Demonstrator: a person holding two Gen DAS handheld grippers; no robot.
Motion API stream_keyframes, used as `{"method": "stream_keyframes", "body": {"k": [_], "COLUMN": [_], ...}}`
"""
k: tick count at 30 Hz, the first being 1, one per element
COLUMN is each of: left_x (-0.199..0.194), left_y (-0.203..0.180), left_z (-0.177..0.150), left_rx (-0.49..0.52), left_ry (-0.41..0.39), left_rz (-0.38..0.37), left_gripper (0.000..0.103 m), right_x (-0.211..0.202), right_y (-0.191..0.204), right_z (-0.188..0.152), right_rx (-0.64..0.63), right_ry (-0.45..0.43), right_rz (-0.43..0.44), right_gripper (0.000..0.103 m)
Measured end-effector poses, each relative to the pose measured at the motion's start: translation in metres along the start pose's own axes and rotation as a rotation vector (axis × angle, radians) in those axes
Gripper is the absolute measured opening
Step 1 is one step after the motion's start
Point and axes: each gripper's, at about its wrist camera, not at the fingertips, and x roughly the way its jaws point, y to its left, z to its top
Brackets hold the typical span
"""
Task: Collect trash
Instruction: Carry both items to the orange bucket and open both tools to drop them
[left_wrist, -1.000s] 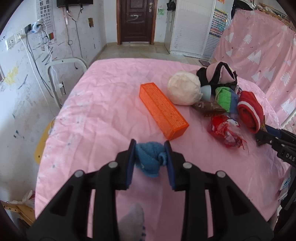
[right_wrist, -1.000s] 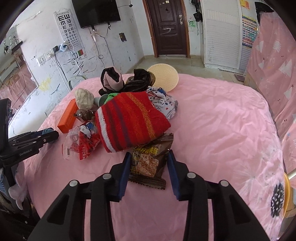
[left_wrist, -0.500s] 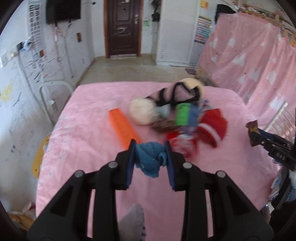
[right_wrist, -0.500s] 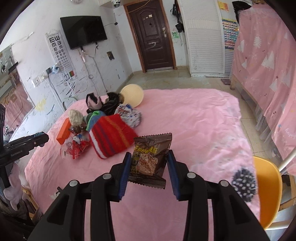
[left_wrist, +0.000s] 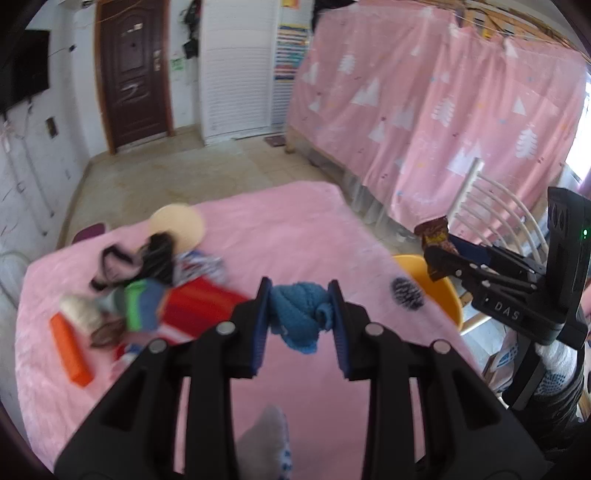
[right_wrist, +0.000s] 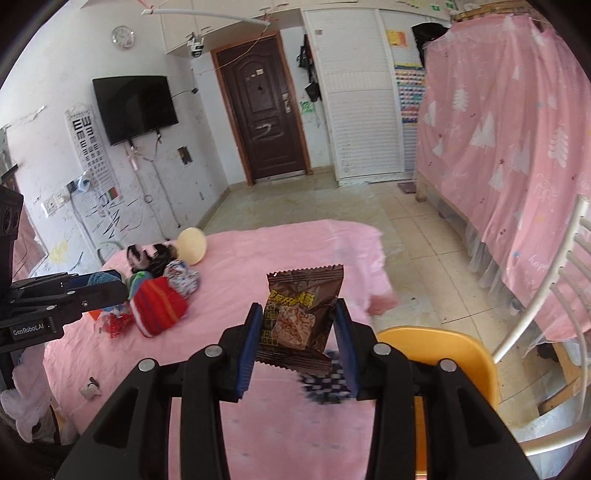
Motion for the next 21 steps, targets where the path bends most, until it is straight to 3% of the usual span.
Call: {"method": "stream_keyframes", "body": {"k": [6, 11, 16, 18, 20, 21], "left_x": [0.03, 0.066, 0.091, 0.098, 0.105, 0.106], "left_y": [-0.063, -0.109, -0.145, -0.159, -0.169, -0.17], "left_z": [0.036, 0.056, 0.065, 0.068, 0.069, 0.068], "left_rx": [0.063, 0.087, 0.109, 0.117, 0.122, 0.121], "left_ry": [0.0, 0.06, 0.111, 0.127, 0.13, 0.13], "left_rz": [-0.117, -0.241, -0.258, -0.256, -0.238, -0.233], "left_gripper": [0.029, 0.029, 0.029, 0.041, 0.069, 0.07], "right_x": [-0.026, -0.041, -0.045, -0.044, -0.042, -0.041], "right_y": [-0.05, -0.088, -0.115, -0.121, -0.126, -0.128], "right_z": [0.0, -0.006, -0.018, -0.021, -0.024, -0.026], "right_rx": [0.049, 0.095, 0.133, 0.146, 0.155, 0.159], "right_ry": [-0.05, -0.072, -0.07, -0.067, -0.061, -0.057], "right_rz": [-0.07, -0.113, -0.129, -0.129, -0.125, -0.122], "right_gripper": [0.029, 0.029, 0.029, 0.029, 0.029, 0.029]}}
